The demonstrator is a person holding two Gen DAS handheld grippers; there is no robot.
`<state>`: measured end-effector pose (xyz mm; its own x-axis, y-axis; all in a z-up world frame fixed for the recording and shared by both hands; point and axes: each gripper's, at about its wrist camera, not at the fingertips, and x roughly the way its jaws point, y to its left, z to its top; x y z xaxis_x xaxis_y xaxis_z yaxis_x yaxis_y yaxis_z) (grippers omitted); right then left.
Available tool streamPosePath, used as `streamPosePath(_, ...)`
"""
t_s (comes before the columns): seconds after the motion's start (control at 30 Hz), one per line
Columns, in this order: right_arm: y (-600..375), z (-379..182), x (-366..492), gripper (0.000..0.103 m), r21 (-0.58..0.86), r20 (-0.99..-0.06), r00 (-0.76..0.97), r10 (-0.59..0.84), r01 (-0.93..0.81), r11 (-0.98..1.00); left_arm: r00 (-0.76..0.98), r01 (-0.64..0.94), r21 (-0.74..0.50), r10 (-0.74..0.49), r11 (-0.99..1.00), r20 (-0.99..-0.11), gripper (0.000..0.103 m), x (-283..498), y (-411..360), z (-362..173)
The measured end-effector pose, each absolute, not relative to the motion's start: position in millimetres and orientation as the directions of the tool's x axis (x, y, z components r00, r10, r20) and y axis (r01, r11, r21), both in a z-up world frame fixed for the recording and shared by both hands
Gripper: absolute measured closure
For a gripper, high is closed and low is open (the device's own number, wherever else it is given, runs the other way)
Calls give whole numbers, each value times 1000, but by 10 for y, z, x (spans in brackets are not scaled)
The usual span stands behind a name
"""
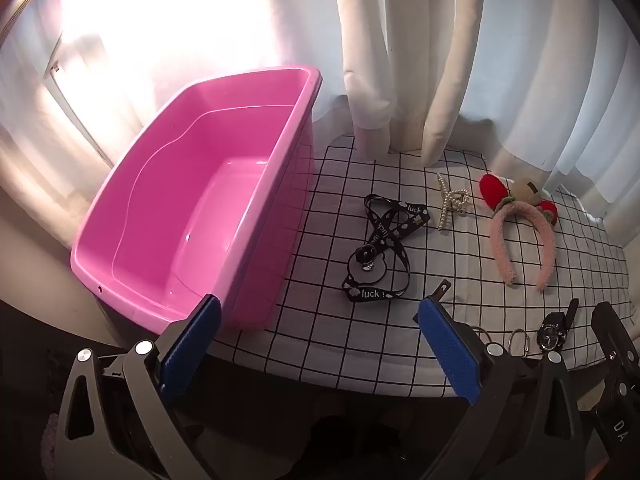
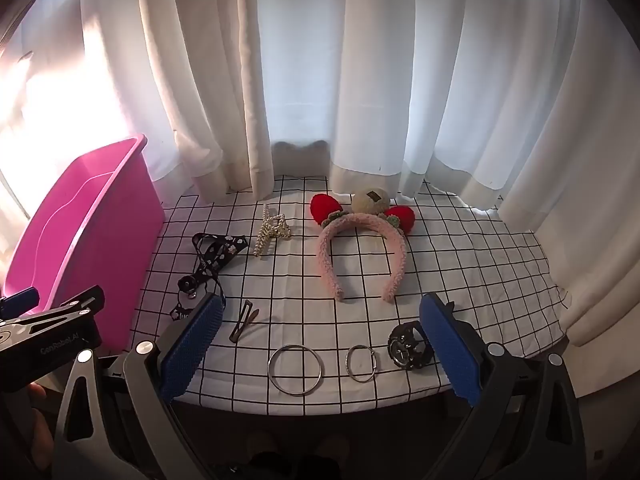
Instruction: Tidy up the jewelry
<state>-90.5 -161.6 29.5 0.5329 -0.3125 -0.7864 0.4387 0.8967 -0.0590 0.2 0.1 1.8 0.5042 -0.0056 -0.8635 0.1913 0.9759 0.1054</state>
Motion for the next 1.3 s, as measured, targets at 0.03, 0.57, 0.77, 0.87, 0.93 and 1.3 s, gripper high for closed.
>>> streamPosePath(0.03,-1612,294,-905,9,-62,-784,534,-316,438,897,510,191,108,-5,976,-860,6,4,-3,27)
streamPosePath(0.57,-1586,266,-896,9,-45,-797,527,-295,436,899,537,173,117,5,978,-843,6,-19,125,44)
streamPosePath(0.77,-1598,255,-909,9,-38,-806,518,-286,437,899,550,176,128,11,976,-835,6,-49,169,41)
streamPosePath(0.87,-1612,254,-910,9,-35,-807,517,-285,439,898,556,178,136,14,975,-831,6,-64,177,54)
streamPosePath(0.93,-1608,251,-914,9,-36,-808,516,-285,439,898,561,181,138,14,974,-828,6,-77,178,66)
streamPosePath(1.3,-1545,258,-924,9,-41,-805,520,-286,432,901,562,183,134,8,974,-827,6,-94,183,76)
